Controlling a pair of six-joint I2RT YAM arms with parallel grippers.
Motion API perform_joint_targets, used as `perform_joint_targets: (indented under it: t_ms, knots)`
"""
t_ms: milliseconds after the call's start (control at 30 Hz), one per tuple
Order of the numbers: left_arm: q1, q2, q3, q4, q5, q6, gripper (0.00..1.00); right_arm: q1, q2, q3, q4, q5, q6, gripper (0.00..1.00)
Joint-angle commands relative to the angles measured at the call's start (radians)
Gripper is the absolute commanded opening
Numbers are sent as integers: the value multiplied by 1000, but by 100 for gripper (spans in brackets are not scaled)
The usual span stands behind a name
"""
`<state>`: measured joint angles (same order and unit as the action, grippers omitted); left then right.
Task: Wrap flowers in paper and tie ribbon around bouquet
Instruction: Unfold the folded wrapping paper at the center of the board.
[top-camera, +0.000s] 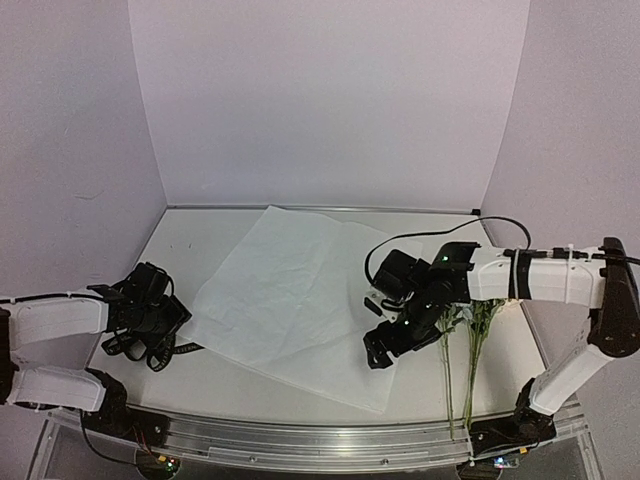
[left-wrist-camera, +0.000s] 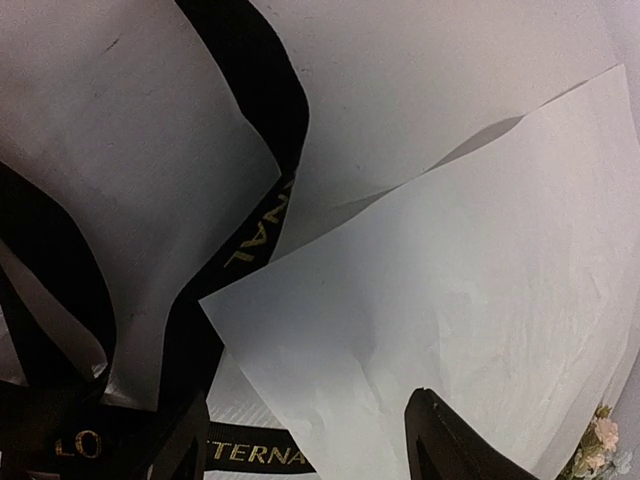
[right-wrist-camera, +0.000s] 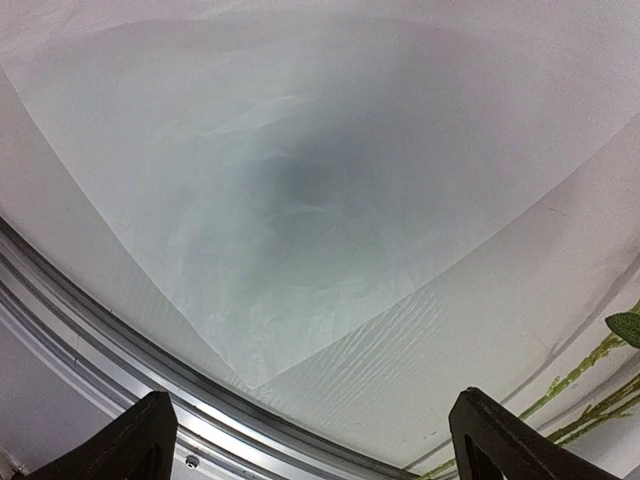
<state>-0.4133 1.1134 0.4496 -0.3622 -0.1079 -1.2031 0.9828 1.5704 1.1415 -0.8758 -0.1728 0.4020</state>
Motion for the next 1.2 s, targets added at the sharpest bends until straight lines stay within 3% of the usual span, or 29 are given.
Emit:
perform_joint_targets:
  t_ms: [0, 400, 733, 967, 1167]
  knots:
    - [-3, 37, -5, 88, -26, -11, 68, -4, 50, -18, 90, -3, -34, 94]
    - [-3, 148, -20, 185, -24, -16, 58, -5, 163, -7, 140, 25, -41, 80]
    - [0, 194, 24, 182, -77, 31, 30, 26, 206, -29, 147, 42, 50, 55]
    - [8, 226, 116, 154, -123, 139, 5, 95, 226, -19, 169, 78, 222, 41]
    - [41, 210, 174, 137, -153, 252, 0, 160, 249, 23, 221, 90, 336, 35]
